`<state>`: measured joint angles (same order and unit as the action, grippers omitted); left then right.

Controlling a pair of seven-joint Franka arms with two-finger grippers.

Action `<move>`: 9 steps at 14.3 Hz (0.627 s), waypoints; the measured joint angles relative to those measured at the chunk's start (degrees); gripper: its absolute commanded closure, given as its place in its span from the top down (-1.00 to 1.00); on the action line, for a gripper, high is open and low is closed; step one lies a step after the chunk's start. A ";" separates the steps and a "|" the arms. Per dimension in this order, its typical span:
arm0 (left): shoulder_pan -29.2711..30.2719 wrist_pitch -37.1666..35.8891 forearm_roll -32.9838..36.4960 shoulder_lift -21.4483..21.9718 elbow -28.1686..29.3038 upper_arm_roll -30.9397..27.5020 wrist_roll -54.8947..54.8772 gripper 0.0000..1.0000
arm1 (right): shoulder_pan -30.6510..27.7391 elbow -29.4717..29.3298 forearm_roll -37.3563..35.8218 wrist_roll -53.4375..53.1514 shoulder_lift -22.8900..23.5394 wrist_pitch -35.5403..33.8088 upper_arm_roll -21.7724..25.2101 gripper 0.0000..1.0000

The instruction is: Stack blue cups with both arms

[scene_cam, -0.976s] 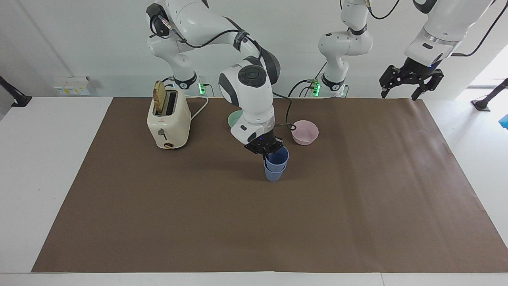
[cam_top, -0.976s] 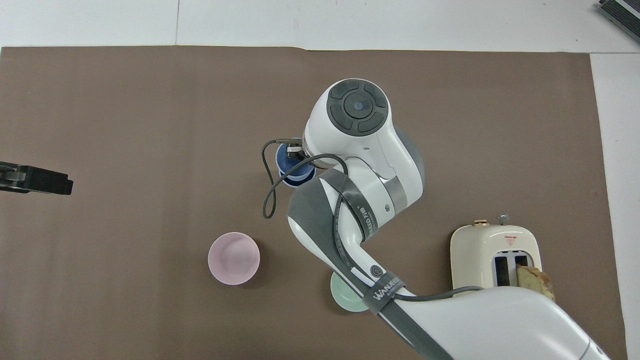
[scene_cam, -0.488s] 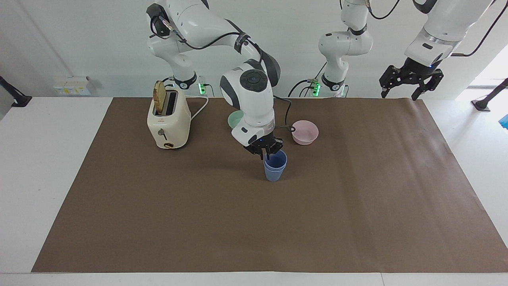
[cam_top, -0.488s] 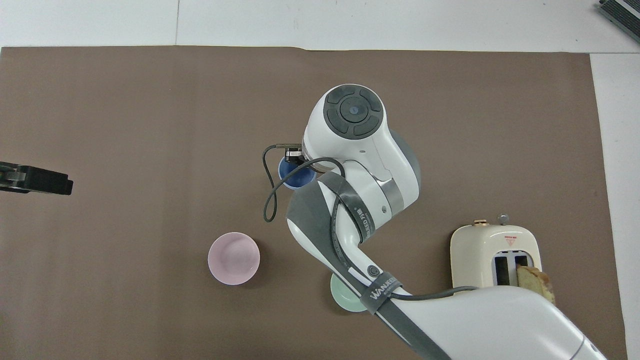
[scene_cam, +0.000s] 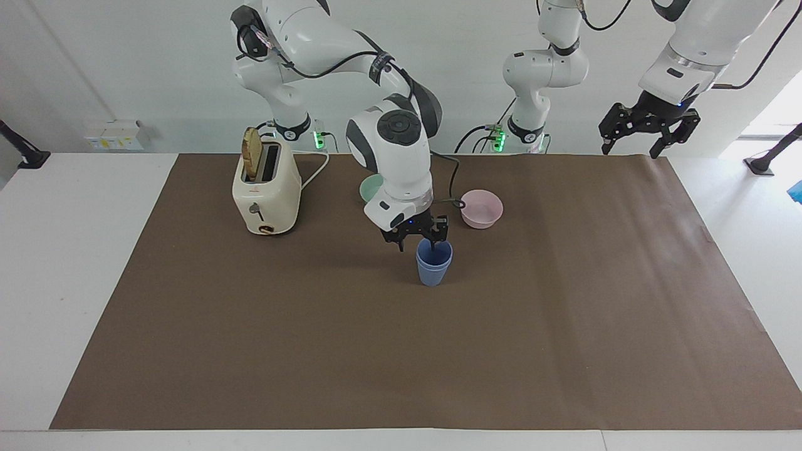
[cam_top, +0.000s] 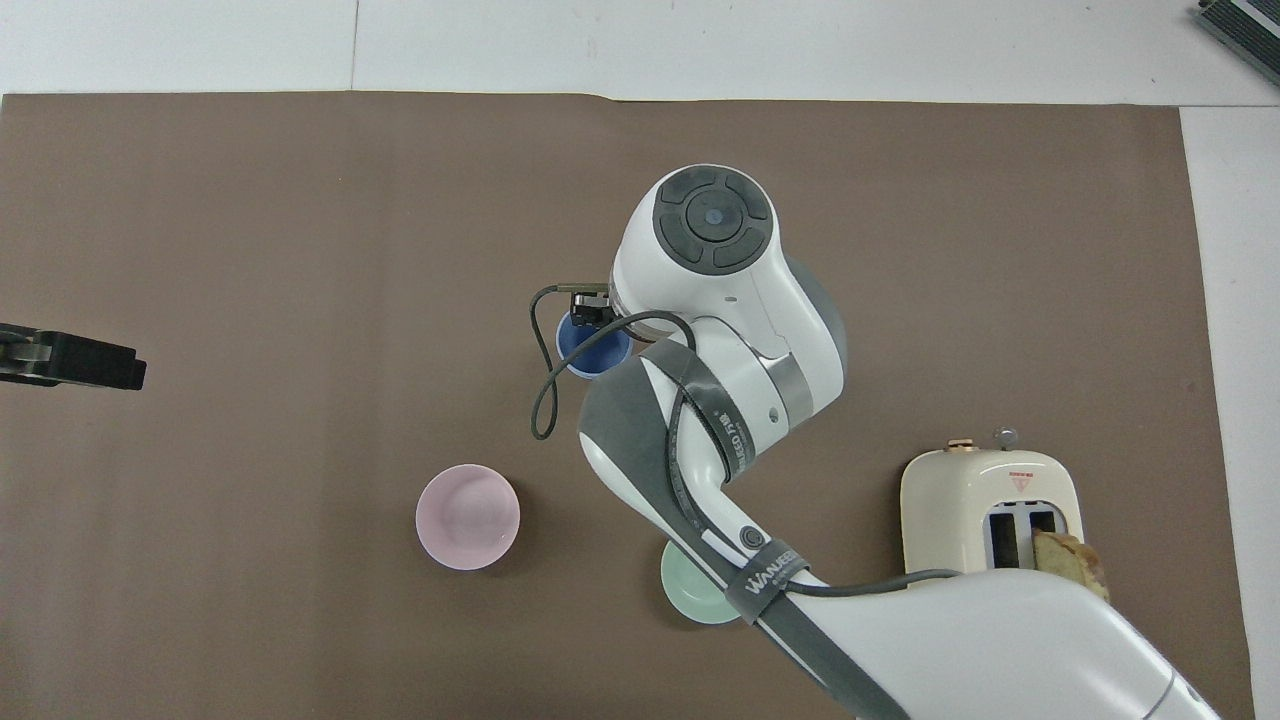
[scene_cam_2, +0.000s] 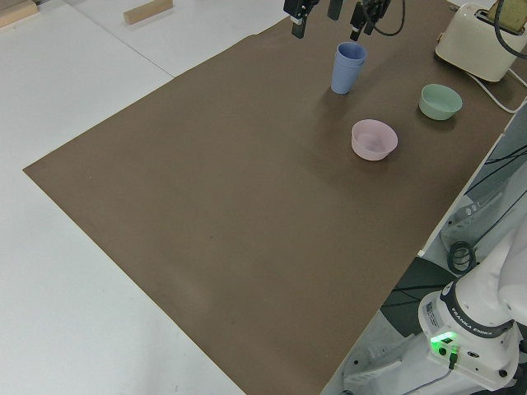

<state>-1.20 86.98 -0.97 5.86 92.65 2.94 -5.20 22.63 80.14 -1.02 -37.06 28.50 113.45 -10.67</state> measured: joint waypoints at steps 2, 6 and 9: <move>0.00 0.00 0.00 0.00 0.00 0.00 0.00 1.00 | -1.55 -0.42 -0.61 0.00 -0.62 -0.33 0.40 1.00; 0.00 0.00 0.00 0.00 0.00 0.00 0.00 1.00 | -7.92 -0.87 -0.72 5.37 -5.00 -7.23 0.52 1.00; 0.00 0.00 0.00 0.00 0.00 0.00 -0.01 1.00 | -11.54 -0.88 -0.72 11.04 -8.36 -11.82 0.60 1.00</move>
<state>-1.20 86.99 -0.97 5.87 92.65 2.94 -5.21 11.08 79.26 -1.75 -26.02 20.15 101.63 -10.07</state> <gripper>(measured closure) 0.000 0.000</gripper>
